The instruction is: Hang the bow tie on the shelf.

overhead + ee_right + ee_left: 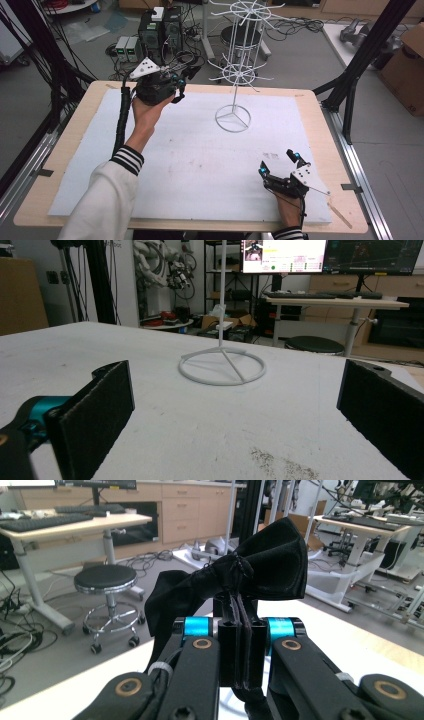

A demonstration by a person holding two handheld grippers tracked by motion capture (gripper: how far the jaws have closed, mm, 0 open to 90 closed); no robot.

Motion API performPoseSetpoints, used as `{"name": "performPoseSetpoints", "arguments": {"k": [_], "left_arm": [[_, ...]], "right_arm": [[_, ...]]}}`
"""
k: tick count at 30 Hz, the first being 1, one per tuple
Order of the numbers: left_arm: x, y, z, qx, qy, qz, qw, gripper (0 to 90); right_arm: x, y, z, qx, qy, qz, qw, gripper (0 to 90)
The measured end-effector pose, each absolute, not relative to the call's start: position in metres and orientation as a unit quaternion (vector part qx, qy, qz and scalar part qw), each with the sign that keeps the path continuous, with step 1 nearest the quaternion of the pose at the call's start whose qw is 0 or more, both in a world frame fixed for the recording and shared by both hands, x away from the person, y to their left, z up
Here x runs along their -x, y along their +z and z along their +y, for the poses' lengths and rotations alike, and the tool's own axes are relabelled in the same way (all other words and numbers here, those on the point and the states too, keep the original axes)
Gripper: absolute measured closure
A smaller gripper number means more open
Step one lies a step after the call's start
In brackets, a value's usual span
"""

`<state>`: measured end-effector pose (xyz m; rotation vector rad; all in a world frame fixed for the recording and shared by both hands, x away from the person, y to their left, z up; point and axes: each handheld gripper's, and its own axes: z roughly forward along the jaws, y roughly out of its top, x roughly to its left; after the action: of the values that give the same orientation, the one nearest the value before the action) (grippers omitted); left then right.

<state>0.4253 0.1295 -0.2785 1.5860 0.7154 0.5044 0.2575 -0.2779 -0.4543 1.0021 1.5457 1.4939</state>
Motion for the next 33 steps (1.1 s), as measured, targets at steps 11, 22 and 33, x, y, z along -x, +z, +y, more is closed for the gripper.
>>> {"name": "performPoseSetpoints", "arguments": {"k": [11,22,33], "left_arm": [[-0.439,-0.275,0.112,-0.690,0.221,0.315,0.613,87.9],[-0.446,-0.268,0.092,-0.690,0.216,0.307,0.619,87.9],[-0.451,-0.269,0.074,-0.692,0.213,0.305,0.619,87.9]], "right_arm": [[-0.257,-0.454,-0.278,-0.392,0.585,0.603,0.374,0.7],[-0.257,-0.454,-0.278,-0.392,0.586,0.603,0.374,0.7],[-0.258,-0.454,-0.279,-0.391,0.587,0.601,0.375,0.7]]}}
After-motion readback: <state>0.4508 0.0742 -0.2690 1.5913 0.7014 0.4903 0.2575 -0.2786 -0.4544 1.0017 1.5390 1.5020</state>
